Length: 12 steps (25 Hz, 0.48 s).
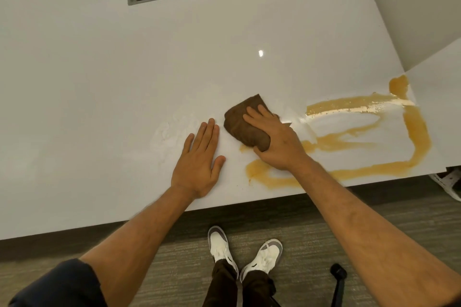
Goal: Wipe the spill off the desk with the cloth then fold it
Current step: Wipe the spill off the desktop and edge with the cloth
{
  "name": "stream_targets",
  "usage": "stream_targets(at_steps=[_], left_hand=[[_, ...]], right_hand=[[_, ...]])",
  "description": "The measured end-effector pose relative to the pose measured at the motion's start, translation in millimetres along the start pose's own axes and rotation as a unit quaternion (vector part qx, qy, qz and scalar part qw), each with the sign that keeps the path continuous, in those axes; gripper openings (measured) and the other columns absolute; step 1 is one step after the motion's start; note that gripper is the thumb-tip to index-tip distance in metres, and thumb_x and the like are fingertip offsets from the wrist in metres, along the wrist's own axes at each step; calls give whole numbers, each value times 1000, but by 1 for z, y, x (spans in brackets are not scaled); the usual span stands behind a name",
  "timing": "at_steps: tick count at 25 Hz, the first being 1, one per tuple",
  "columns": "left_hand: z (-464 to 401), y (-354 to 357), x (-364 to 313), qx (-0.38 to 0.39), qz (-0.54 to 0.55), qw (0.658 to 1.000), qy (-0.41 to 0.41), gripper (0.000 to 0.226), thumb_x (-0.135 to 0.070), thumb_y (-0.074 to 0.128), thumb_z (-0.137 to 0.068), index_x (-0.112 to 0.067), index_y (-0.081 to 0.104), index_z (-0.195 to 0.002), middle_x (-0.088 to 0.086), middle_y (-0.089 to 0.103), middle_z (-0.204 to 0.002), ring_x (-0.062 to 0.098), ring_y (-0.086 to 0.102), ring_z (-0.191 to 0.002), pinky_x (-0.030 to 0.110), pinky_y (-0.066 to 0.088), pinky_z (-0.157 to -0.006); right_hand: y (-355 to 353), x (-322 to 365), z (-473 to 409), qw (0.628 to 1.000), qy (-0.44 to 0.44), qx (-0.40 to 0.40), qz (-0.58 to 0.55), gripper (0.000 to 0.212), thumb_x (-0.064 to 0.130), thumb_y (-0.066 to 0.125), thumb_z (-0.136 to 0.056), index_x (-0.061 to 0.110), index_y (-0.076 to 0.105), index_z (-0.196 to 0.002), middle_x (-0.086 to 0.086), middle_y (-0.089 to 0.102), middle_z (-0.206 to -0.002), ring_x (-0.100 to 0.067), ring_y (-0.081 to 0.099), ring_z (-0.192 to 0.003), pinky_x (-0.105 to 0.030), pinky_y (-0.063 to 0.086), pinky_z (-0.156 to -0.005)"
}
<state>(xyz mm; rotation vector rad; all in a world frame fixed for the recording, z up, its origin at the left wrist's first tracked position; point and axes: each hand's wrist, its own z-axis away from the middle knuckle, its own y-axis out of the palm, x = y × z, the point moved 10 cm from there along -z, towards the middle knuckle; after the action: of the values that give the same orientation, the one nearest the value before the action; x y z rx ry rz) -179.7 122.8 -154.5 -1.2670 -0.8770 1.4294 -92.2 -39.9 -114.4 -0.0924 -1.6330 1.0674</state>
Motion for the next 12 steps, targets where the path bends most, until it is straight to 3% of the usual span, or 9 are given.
stream_targets(at_steps=[4,6,9,10,12], left_hand=[[0,0,-1,3,-8,1000,0,72,-50,23,-107,-17,-5,-165,0,-11,-174,15,-12,-160,39,-2,-129],[-1,0,-1,4,-11,1000,-2,73,-51,24,-107,-17,-6,-165,0,-12,-174,15,-12,-160,40,-2,-129],[0,0,-1,-1,-9,1000,-2,74,-50,24,-107,-17,-7,-165,0,-12,-174,15,-12,-160,41,0,-129],[1,-1,-1,-2,-9,1000,-2,73,-50,24,-107,-17,-7,-165,0,-12,-174,15,-11,-160,41,0,-130],[1,-2,-2,0,-5,1000,-1,73,-50,24,-107,-17,-6,-165,0,-11,-174,15,-11,-160,41,0,-130]], right_hand=[[-6,-4,49,998,42,19,-44,69,1,72,-77,22,56,-141,3,46,-153,-16,36,-146,-38,26,-122],[-20,-15,65,987,116,-10,-108,65,-2,68,-76,24,62,-135,1,58,-143,-17,54,-133,-41,42,-114],[-56,-35,80,925,207,-177,-264,57,2,60,-72,20,69,-125,5,76,-108,-13,71,-99,-39,60,-89],[-69,-39,83,904,211,-239,-283,57,6,59,-71,20,68,-126,10,75,-106,-10,71,-98,-35,60,-88],[-84,-41,81,898,203,-306,-241,64,11,61,-76,22,59,-138,7,69,-126,-7,63,-117,-32,53,-102]])
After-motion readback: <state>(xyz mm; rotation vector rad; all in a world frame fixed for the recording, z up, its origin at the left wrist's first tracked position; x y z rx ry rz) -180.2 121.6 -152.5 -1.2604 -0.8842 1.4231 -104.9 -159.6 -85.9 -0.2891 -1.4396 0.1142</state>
